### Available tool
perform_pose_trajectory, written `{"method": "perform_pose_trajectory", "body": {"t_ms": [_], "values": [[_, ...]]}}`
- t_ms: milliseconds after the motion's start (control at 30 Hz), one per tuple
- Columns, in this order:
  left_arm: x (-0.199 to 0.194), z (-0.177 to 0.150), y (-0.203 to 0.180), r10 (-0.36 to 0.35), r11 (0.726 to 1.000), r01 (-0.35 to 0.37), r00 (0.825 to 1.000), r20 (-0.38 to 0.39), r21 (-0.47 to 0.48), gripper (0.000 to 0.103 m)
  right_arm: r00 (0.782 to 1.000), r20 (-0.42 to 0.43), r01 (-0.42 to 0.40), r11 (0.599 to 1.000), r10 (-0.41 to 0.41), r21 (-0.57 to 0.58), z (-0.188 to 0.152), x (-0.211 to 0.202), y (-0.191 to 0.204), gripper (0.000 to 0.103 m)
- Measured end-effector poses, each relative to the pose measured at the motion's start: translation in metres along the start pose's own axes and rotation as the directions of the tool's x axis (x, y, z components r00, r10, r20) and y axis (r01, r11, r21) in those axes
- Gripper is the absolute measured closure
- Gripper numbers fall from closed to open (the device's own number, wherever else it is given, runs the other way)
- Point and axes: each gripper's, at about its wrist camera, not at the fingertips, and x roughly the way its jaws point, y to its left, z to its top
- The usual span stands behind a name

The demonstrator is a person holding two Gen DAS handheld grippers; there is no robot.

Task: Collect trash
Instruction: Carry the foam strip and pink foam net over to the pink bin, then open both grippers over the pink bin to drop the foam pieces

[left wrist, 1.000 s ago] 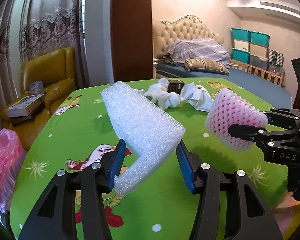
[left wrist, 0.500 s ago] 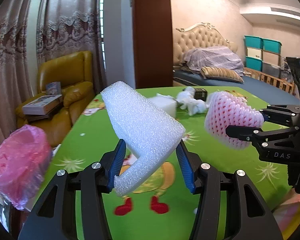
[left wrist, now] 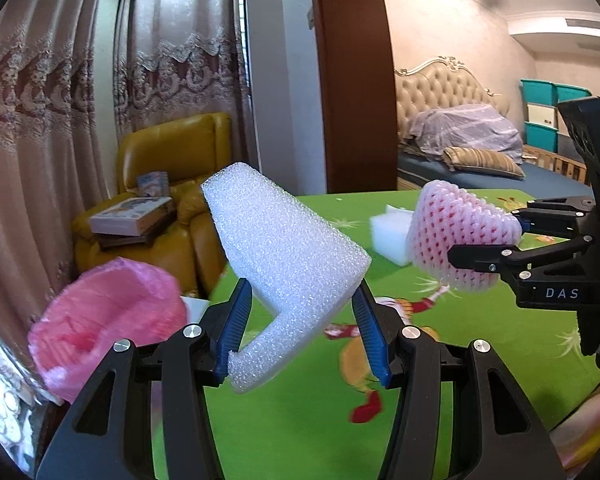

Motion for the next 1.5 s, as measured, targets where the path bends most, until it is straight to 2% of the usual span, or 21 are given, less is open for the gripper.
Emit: {"method": "perform_pose_trajectory", "body": {"t_ms": [167,333,467,633,800,967,1000,1067,1133,1233,1267,1333,1400,1500], "values": [[-0.005,0.008,0.04,0.035,0.999,-0.035,0.999,-0.004,-0.03,0.053,0.998,0.007,-0.062,0.997,0.062,-0.036,0.029,0.02,0.028,0.061],[-0.009,0.014,0.084,0.106,0.993,-0.106,0.994,-0.015,-0.05,0.053,0.993,0.011,-0.115,0.991,0.116,-0.068,0.054,0.039,0.058,0.061],[-0.007,0.013,0.125,0.174,0.981,-0.177,0.984,-0.035,-0.08,0.053,0.985,0.021,-0.168,0.982,0.17,-0.083,0.078,0.059,0.08,0.06],[0.009,0.004,0.177,0.234,0.961,-0.248,0.965,-0.117,-0.124,0.053,0.974,0.03,-0.219,0.972,0.223,-0.088,0.108,0.085,0.105,0.059],[0.028,-0.009,0.203,0.237,0.955,-0.262,0.956,-0.175,-0.136,0.053,0.965,0.026,-0.257,0.961,0.261,-0.103,0.136,0.115,0.129,0.057],[0.05,-0.023,0.217,0.216,0.959,-0.247,0.954,-0.206,-0.136,0.052,0.961,0.003,-0.273,0.955,0.275,-0.12,0.149,0.141,0.148,0.057],[0.054,-0.025,0.219,0.214,0.961,-0.244,0.954,-0.21,-0.128,0.05,0.962,0.001,-0.273,0.954,0.275,-0.122,0.152,0.146,0.152,0.057],[0.057,-0.03,0.22,0.254,0.952,-0.283,0.944,-0.212,-0.12,0.034,0.961,-0.003,-0.275,0.953,0.277,-0.124,0.159,0.157,0.159,0.056],[0.049,-0.035,0.223,0.28,0.941,-0.309,0.94,-0.194,-0.14,0.023,0.96,-0.005,-0.279,0.952,0.281,-0.124,0.165,0.165,0.166,0.055],[0.034,-0.04,0.227,0.321,0.927,-0.347,0.93,-0.18,-0.141,0.021,0.954,-0.004,-0.299,0.945,0.301,-0.131,0.172,0.173,0.175,0.054],[0.03,-0.041,0.228,0.336,0.923,-0.361,0.925,-0.176,-0.136,0.017,0.951,-0.005,-0.307,0.942,0.309,-0.133,0.174,0.176,0.18,0.053],[0.019,-0.043,0.226,0.365,0.913,-0.386,0.917,-0.16,-0.131,0.015,0.945,-0.007,-0.326,0.936,0.328,-0.133,0.178,0.181,0.188,0.047],[0.012,-0.044,0.228,0.37,0.91,-0.391,0.916,-0.154,-0.137,0.014,0.94,-0.008,-0.338,0.932,0.34,-0.13,0.181,0.183,0.195,0.029],[0.004,-0.043,0.224,0.373,0.91,-0.392,0.917,-0.143,-0.136,0.011,0.939,0.009,-0.341,0.931,0.345,-0.13,0.183,0.177,0.2,0.029]]}}
